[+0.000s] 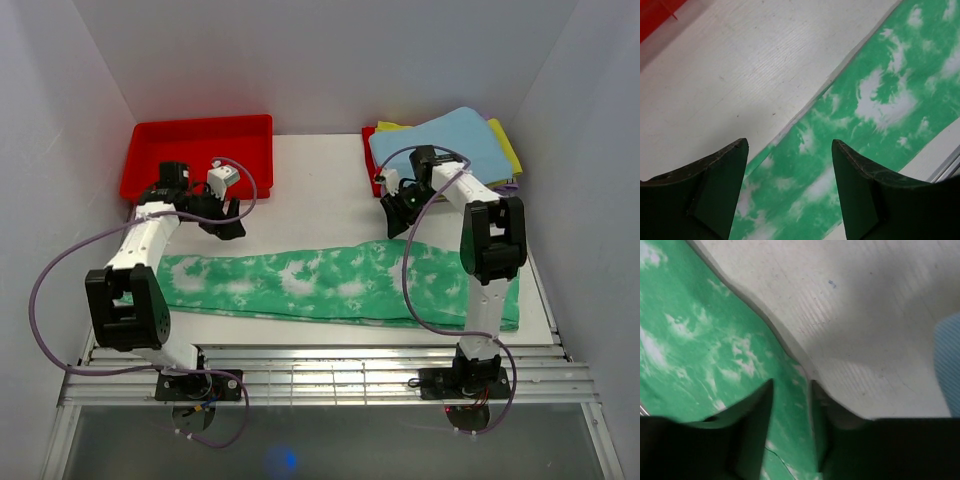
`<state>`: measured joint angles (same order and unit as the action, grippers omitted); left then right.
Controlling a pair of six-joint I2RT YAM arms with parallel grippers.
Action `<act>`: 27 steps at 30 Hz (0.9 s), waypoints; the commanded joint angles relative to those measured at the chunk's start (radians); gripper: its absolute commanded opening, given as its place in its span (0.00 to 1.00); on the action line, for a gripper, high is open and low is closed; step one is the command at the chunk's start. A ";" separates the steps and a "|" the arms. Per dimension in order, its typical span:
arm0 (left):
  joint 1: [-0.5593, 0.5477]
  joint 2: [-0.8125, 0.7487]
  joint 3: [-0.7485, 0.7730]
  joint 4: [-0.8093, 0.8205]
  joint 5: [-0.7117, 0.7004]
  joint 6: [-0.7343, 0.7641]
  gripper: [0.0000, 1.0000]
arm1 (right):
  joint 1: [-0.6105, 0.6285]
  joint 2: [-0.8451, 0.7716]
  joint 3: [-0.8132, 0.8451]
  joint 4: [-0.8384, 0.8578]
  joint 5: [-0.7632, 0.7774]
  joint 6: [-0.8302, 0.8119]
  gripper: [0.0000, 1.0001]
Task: Fold and stack the trousers
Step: Fold the trousers
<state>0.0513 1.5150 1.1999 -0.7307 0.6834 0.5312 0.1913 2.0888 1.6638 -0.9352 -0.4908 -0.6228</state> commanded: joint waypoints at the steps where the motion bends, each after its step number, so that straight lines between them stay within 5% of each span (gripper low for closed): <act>1: -0.022 0.094 0.027 -0.021 -0.088 -0.071 0.77 | 0.031 -0.047 -0.044 0.002 0.008 -0.044 0.32; 4: -0.021 0.149 0.012 -0.042 -0.183 -0.089 0.68 | 0.043 -0.104 -0.096 0.024 0.034 -0.060 0.08; 9: -0.005 0.125 -0.091 -0.055 -0.316 -0.063 0.57 | 0.045 -0.251 -0.209 0.116 0.159 -0.086 0.08; 14: 0.126 0.103 -0.232 -0.001 -0.421 -0.040 0.51 | 0.043 -0.300 -0.320 0.200 0.305 -0.123 0.08; 22: 0.213 0.155 -0.227 0.063 -0.518 -0.037 0.57 | 0.046 -0.308 -0.286 0.182 0.275 -0.123 0.08; 27: 0.225 0.032 -0.128 -0.002 -0.245 0.007 0.76 | 0.057 -0.409 -0.286 0.124 0.157 -0.135 0.08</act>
<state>0.2588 1.6451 0.9985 -0.7162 0.3138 0.4961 0.2375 1.7760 1.3521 -0.7643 -0.2466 -0.7406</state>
